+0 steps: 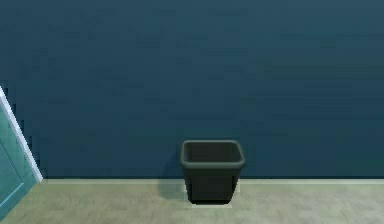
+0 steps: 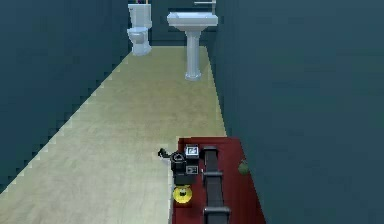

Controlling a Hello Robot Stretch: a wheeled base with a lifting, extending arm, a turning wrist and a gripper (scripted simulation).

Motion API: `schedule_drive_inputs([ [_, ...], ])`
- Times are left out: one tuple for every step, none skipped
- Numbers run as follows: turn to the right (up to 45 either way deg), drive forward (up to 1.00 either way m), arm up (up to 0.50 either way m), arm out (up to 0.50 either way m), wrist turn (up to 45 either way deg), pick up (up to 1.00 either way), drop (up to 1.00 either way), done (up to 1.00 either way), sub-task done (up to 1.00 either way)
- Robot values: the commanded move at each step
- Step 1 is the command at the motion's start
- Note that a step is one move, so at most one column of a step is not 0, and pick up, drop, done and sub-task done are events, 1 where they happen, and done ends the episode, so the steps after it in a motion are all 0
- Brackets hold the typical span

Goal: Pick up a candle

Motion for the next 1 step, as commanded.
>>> schedule_drive_inputs([
  [0.0,0.00,0.00,0.00,0.0,0.00,0.00,1.00,0.00],
])
